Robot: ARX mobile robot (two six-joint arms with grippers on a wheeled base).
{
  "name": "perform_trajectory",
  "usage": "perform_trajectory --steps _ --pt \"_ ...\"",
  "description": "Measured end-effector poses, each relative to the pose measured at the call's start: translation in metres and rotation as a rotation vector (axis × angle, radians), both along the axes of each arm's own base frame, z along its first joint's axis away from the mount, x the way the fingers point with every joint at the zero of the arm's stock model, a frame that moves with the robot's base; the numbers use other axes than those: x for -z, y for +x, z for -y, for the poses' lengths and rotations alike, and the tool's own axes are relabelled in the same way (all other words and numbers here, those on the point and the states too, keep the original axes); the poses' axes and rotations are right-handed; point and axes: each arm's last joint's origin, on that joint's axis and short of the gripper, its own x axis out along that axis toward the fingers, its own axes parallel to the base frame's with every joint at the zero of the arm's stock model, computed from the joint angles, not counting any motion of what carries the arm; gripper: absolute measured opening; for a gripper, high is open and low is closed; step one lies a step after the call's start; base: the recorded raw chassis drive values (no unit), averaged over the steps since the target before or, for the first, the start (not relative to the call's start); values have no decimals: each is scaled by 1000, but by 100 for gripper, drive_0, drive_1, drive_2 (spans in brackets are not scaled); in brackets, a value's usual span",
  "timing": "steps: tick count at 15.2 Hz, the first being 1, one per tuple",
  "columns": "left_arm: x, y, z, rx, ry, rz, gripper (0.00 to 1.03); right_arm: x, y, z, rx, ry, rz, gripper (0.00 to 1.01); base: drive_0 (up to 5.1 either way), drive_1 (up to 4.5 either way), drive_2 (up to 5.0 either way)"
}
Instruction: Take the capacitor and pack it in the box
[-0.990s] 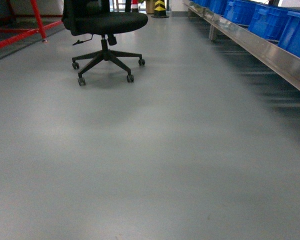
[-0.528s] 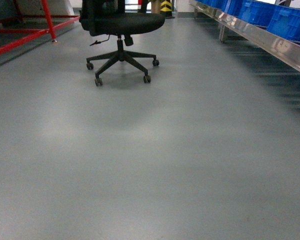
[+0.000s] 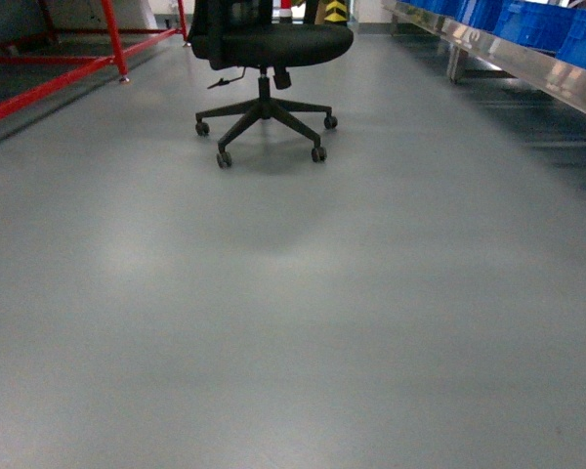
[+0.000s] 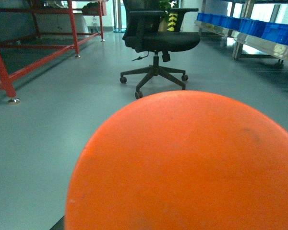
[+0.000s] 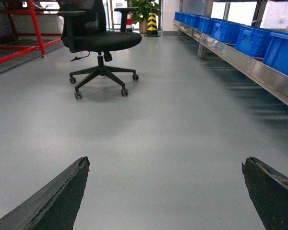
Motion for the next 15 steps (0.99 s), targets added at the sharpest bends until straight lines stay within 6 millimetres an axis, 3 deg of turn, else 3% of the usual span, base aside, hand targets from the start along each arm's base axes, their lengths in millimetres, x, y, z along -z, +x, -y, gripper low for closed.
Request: perform_trajectory --steps 15 --pt "0 0 0 0 0 4 43 0 0 0 0 0 -1 98 -493 314 161"
